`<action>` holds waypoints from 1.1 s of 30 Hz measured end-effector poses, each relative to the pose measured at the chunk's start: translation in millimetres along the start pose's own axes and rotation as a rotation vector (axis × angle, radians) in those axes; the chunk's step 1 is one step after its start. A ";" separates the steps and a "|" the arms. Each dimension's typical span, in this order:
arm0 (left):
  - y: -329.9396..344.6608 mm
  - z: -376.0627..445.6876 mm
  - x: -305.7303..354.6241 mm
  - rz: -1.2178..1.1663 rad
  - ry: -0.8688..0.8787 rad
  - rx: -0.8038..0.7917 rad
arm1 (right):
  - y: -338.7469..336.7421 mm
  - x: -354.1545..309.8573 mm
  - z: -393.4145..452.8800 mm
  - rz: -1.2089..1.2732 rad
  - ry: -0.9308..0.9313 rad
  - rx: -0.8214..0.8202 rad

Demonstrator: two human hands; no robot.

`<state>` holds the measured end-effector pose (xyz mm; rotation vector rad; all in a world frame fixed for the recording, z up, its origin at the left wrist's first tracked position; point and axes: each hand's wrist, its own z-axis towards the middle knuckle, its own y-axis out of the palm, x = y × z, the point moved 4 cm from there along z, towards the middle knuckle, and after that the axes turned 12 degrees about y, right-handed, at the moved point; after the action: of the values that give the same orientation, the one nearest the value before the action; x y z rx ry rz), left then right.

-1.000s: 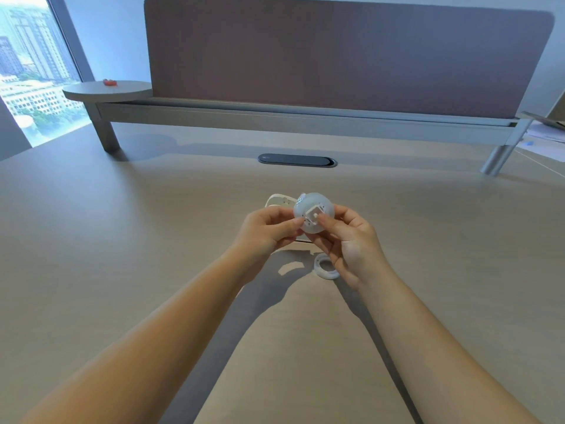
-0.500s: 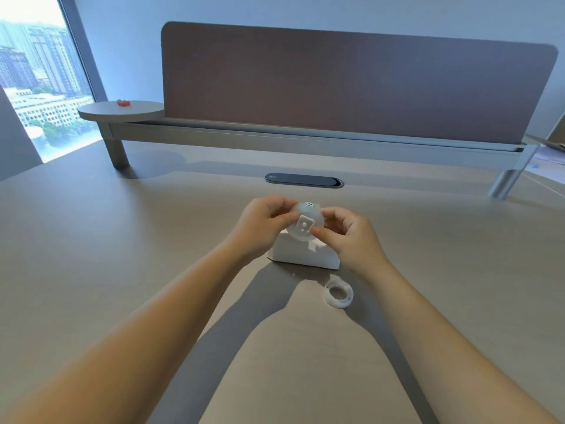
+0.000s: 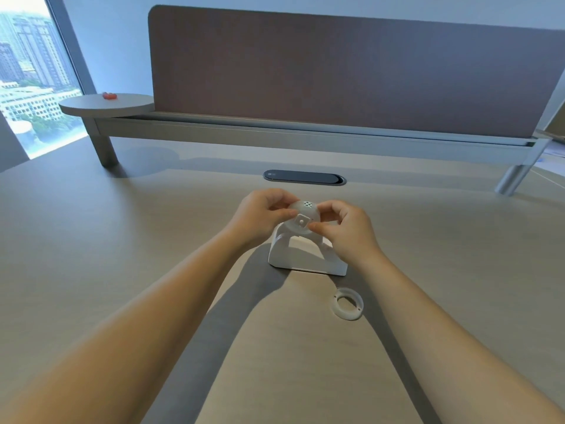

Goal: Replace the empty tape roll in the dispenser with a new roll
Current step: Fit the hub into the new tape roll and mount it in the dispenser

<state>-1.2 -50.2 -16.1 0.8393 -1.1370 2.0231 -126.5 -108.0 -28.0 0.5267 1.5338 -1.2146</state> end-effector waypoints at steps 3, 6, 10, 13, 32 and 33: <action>2.3 -1.1 -4.1 0.025 -0.019 -0.031 | 1.8 6.2 2.1 -0.011 0.028 -0.024; 3.3 -4.3 -9.3 0.031 -0.038 -0.046 | 4.0 8.7 2.8 -0.034 0.031 -0.035; -0.7 -4.1 -10.4 -0.011 -0.048 -0.034 | 5.0 6.9 3.1 0.009 0.053 -0.079; -2.7 -4.5 -12.4 -0.006 -0.053 -0.051 | 6.4 6.7 2.7 -0.011 0.055 -0.114; 13.5 -10.1 -32.3 -0.241 -0.288 -0.077 | 1.3 22.1 -0.7 0.061 0.149 -0.136; 14.4 -10.7 -32.7 -0.254 -0.291 -0.069 | 1.4 22.7 -0.9 0.055 0.150 -0.133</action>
<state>4.0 -54.1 -52.8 1.2064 -1.1814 1.6822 -133.5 -112.5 -49.2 0.5794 1.7026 -1.0420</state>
